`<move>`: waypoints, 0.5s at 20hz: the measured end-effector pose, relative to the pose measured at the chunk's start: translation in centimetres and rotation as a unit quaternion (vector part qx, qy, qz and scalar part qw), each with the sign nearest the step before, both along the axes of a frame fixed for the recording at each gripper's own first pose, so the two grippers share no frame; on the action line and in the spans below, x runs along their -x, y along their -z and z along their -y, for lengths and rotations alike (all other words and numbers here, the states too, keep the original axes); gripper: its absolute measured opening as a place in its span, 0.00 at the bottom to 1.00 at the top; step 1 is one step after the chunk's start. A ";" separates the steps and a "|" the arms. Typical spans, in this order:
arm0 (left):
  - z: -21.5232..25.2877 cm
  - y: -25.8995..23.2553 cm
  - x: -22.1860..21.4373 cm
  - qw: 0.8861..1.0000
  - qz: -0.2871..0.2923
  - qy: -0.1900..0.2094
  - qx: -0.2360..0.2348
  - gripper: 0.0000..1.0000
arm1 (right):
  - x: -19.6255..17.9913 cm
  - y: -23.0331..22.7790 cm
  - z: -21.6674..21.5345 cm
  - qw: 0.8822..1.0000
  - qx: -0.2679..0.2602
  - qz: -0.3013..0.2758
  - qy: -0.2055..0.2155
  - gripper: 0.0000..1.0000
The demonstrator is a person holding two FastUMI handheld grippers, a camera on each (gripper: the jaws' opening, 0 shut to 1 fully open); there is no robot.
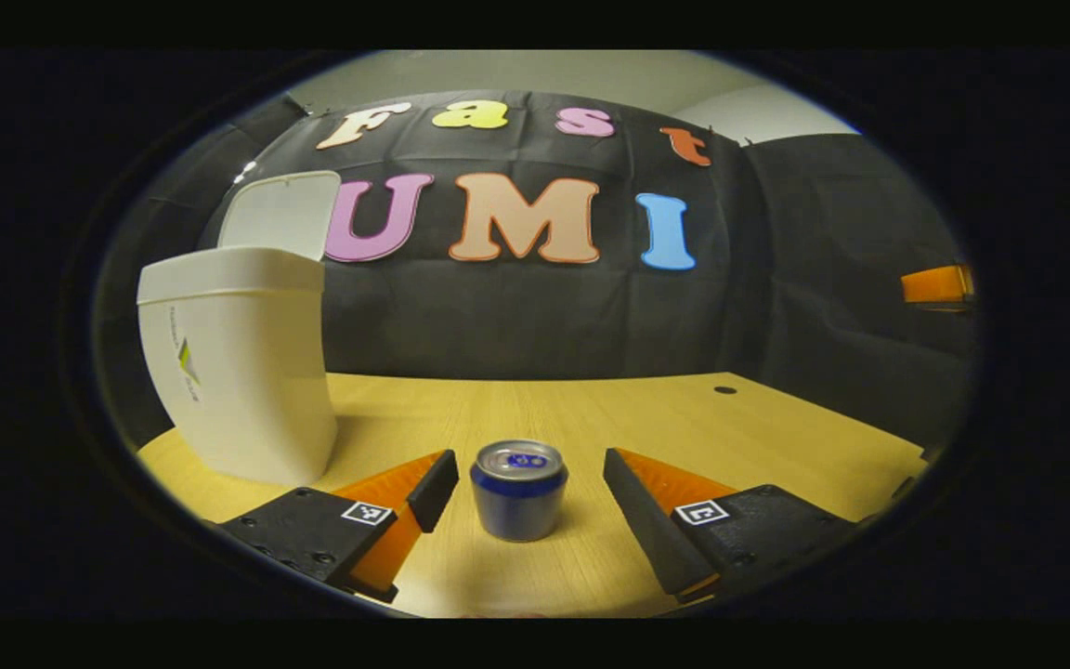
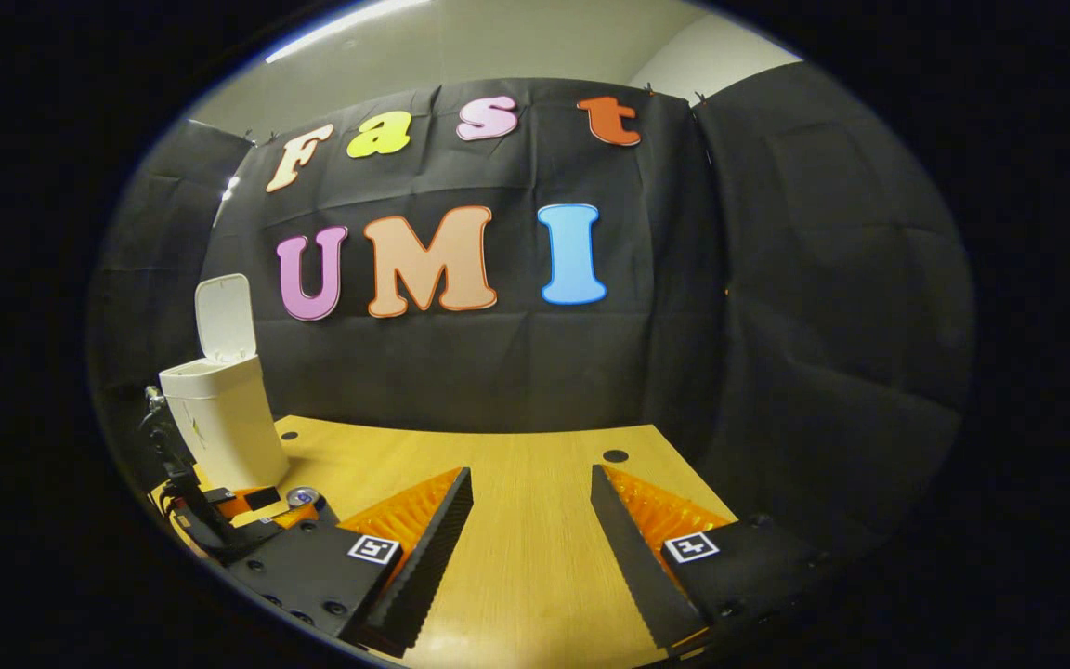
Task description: Press the lid of the desktop garbage bin to open it, pick up the crumpled paper on the desktop and throw it into the bin, then pick up the pop can on the desktop and drop it into the bin, and finally close the garbage bin lid.
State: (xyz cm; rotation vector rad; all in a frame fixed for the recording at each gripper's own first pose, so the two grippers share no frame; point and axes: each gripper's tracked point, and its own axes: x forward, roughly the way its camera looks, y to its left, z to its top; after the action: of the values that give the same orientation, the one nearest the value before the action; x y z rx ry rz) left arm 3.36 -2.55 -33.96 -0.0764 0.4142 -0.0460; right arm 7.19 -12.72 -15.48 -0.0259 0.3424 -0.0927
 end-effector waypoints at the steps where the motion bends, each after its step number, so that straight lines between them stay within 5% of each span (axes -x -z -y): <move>1: -0.1 1.1 -0.3 1.000 -0.007 -0.008 -0.001 0.94 | 0.5 0.6 0.5 1.000 0.001 -0.006 0.000 0.88; 8: -0.6 5.2 -1.0 0.998 -0.057 -0.023 -0.022 0.96 | 1.1 2.1 0.3 0.999 0.018 -0.023 -0.015 0.88; 9: -0.6 5.2 -1.4 0.998 -0.053 -0.022 -0.021 0.79 | 1.1 2.0 0.3 0.999 0.020 -0.022 -0.017 0.88; 10: -0.5 5.2 -1.3 0.998 -0.051 -0.021 -0.018 0.77 | 1.2 2.0 0.2 0.999 0.022 -0.022 -0.018 0.88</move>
State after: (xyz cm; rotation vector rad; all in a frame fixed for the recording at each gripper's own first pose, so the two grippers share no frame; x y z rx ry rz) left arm 4.70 -2.03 -39.19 -0.0521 0.5157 0.0063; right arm 6.00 -12.94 -17.47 -0.0783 0.3827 -0.0649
